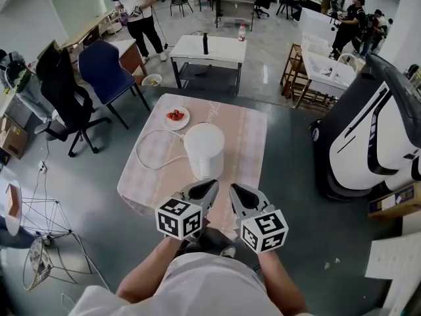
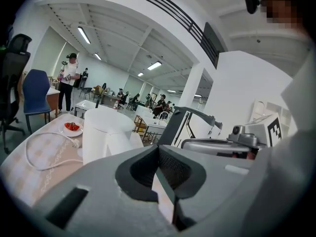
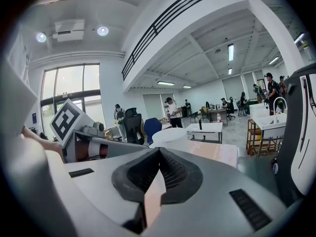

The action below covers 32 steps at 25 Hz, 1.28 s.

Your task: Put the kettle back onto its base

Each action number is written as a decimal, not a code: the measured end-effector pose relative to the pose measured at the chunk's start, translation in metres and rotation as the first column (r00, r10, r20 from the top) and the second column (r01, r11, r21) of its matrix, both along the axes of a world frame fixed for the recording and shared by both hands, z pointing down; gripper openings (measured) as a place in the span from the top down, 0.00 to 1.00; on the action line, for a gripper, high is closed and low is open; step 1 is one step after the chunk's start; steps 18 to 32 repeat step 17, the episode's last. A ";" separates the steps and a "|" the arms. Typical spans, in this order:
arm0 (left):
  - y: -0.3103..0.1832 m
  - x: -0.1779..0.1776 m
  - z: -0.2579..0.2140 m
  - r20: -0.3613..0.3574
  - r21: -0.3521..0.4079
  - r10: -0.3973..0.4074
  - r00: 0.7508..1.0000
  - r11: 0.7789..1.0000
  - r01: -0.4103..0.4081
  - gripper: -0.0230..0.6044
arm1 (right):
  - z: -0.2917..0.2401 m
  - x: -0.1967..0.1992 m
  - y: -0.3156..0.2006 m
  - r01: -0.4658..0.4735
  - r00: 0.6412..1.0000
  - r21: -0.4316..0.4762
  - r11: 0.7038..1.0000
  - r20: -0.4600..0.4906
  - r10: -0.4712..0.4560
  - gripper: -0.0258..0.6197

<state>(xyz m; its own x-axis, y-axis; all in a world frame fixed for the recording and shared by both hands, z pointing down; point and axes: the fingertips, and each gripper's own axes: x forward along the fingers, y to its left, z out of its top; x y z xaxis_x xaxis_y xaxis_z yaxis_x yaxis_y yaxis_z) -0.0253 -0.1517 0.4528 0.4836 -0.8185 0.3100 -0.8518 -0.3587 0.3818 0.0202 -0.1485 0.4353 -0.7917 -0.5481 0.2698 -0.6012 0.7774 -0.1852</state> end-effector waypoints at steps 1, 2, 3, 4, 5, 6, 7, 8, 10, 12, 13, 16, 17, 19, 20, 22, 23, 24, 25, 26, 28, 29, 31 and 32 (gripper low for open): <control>0.001 0.002 0.000 0.003 0.001 0.003 1.000 1.000 -0.003 0.95 | 0.000 0.001 0.001 0.001 1.000 0.000 1.000 0.000 -0.001 0.95; 0.001 0.004 -0.001 0.004 0.001 0.005 1.000 1.000 -0.005 0.95 | 0.000 0.003 0.002 0.002 1.000 -0.001 1.000 0.001 -0.002 0.95; 0.002 0.006 -0.001 0.005 0.001 0.007 1.000 1.000 -0.007 0.95 | 0.000 0.003 0.002 0.003 1.000 -0.001 1.000 0.001 -0.003 0.95; 0.003 0.007 0.000 0.004 0.001 0.008 1.000 1.000 -0.008 0.95 | 0.000 0.004 0.003 0.004 1.000 -0.001 1.000 0.002 -0.004 0.95; 0.004 0.007 0.000 0.004 0.001 0.008 1.000 1.000 -0.008 0.95 | 0.000 0.004 0.004 0.005 1.000 -0.001 1.000 0.002 -0.005 0.95; 0.004 0.007 0.001 0.004 0.001 0.008 1.000 1.000 -0.008 0.95 | 0.001 0.004 0.005 0.005 1.000 -0.001 1.000 0.002 -0.005 0.95; 0.004 0.008 0.001 0.003 0.001 0.009 1.000 1.000 -0.009 0.95 | 0.001 0.005 0.005 0.006 1.000 -0.001 1.000 0.002 -0.006 0.95; 0.004 0.008 0.001 0.000 0.002 0.009 1.000 1.000 -0.009 0.95 | 0.002 0.005 0.005 0.005 1.000 -0.001 1.000 0.003 -0.005 0.95; 0.005 0.008 0.000 -0.006 0.004 0.009 1.000 1.000 -0.009 0.95 | 0.001 0.004 0.005 0.005 1.000 -0.001 1.000 0.003 -0.005 0.95; 0.005 0.008 -0.001 -0.008 0.004 0.010 1.000 1.000 -0.010 0.95 | 0.001 0.003 0.006 0.005 1.000 -0.001 1.000 0.004 -0.005 0.95; 0.005 0.007 -0.001 -0.007 0.004 0.011 1.000 1.000 -0.011 0.95 | 0.001 0.002 0.006 0.006 1.000 -0.002 1.000 0.003 -0.006 0.95; 0.005 0.007 0.000 -0.004 0.001 0.011 1.000 1.000 -0.011 0.95 | 0.002 0.001 0.006 0.008 1.000 -0.005 1.000 0.004 -0.008 0.95; 0.006 0.006 0.001 -0.003 0.000 0.011 1.000 1.000 -0.011 0.95 | 0.002 0.001 0.007 0.009 1.000 -0.006 1.000 0.005 -0.008 0.95; 0.006 0.006 0.001 -0.003 0.000 0.011 1.000 1.000 -0.011 0.95 | 0.002 0.001 0.007 0.009 1.000 -0.006 1.000 0.005 -0.008 0.95; 0.006 0.006 0.001 -0.003 0.000 0.011 1.000 1.000 -0.011 0.95 | 0.002 0.001 0.007 0.009 1.000 -0.006 1.000 0.005 -0.008 0.95; 0.006 0.006 0.001 -0.003 0.000 0.011 1.000 1.000 -0.011 0.95 | 0.002 0.001 0.007 0.009 1.000 -0.006 1.000 0.005 -0.008 0.95; 0.006 0.006 0.001 -0.003 0.000 0.011 1.000 1.000 -0.011 0.95 | 0.002 0.001 0.007 0.009 1.000 -0.006 1.000 0.005 -0.008 0.95; 0.006 0.006 0.001 -0.003 0.000 0.011 1.000 1.000 -0.011 0.95 | 0.002 0.001 0.007 0.009 1.000 -0.006 1.000 0.005 -0.008 0.95; 0.006 0.006 0.001 -0.003 0.000 0.011 1.000 1.000 -0.011 0.95 | 0.002 0.001 0.007 0.009 1.000 -0.006 1.000 0.005 -0.008 0.95; 0.006 0.006 0.001 -0.003 0.000 0.011 1.000 1.000 -0.011 0.95 | 0.002 0.001 0.007 0.009 1.000 -0.006 1.000 0.005 -0.008 0.95; 0.006 0.006 0.001 -0.003 0.000 0.011 1.000 1.000 -0.011 0.95 | 0.002 0.001 0.007 0.009 1.000 -0.006 1.000 0.005 -0.008 0.95; 0.006 0.006 0.001 -0.003 0.000 0.011 1.000 1.000 -0.011 0.95 | 0.002 0.001 0.007 0.009 1.000 -0.006 1.000 0.005 -0.008 0.95; 0.006 0.006 0.001 -0.003 0.000 0.011 1.000 1.000 -0.011 0.95 | 0.002 0.001 0.007 0.009 1.000 -0.006 1.000 0.005 -0.008 0.95; 0.006 0.006 0.001 -0.003 0.000 0.011 1.000 1.000 -0.011 0.95 | 0.002 0.001 0.007 0.009 1.000 -0.006 1.000 0.005 -0.008 0.95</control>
